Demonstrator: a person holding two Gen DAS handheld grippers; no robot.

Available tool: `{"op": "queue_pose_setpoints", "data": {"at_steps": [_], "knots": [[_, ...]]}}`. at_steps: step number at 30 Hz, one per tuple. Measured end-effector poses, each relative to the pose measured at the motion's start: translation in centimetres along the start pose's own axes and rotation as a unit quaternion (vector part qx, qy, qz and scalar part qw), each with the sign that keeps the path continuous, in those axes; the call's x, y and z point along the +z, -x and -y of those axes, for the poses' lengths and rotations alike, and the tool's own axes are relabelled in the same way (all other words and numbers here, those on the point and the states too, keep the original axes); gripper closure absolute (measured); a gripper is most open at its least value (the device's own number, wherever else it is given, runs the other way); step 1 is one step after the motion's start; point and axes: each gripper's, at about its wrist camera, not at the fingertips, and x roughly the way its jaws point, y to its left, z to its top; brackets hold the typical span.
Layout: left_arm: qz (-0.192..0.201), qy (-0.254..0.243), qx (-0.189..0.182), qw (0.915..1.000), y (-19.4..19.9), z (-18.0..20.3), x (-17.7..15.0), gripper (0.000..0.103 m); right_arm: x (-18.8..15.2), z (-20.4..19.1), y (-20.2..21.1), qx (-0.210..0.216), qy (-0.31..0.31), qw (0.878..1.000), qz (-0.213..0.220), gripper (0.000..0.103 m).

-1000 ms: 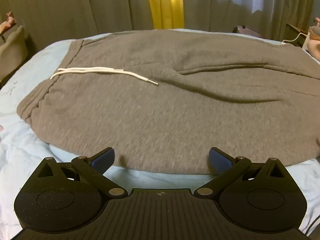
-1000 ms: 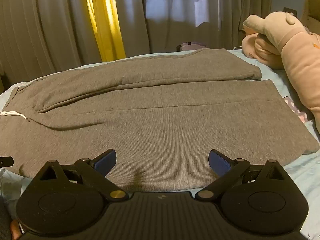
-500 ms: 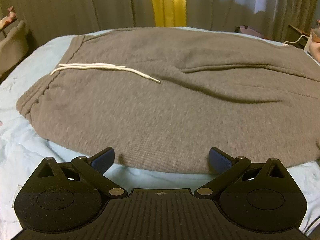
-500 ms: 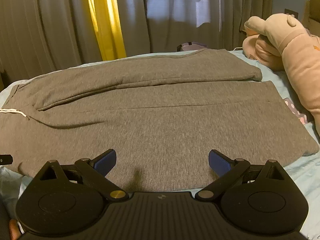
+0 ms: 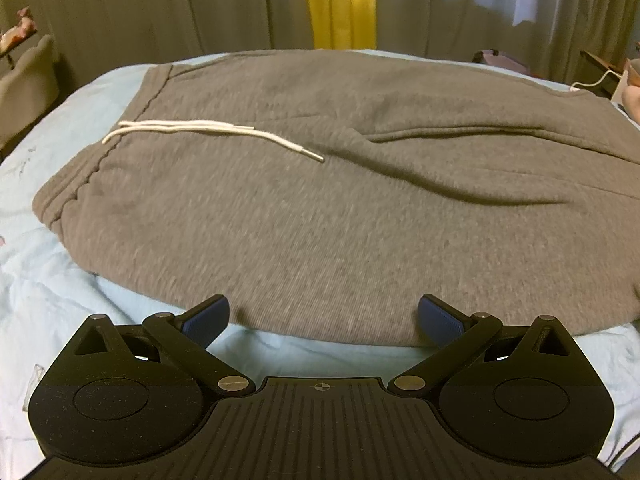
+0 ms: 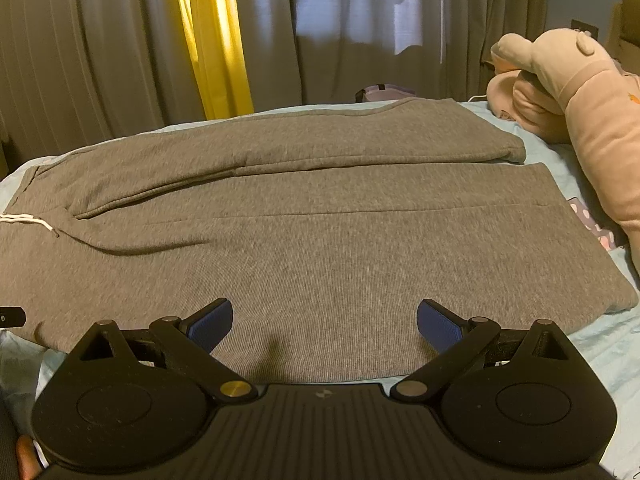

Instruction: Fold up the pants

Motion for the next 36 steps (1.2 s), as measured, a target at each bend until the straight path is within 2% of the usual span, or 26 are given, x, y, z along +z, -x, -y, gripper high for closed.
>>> {"op": "queue_pose_setpoints", "data": {"at_steps": [36], "knots": [[-0.008,0.002,0.0,1.0,-0.22,-0.22,0.18,0.0,-0.34,-0.12,-0.29,-0.001,0.002,1.0,-0.004,0.004]]}}
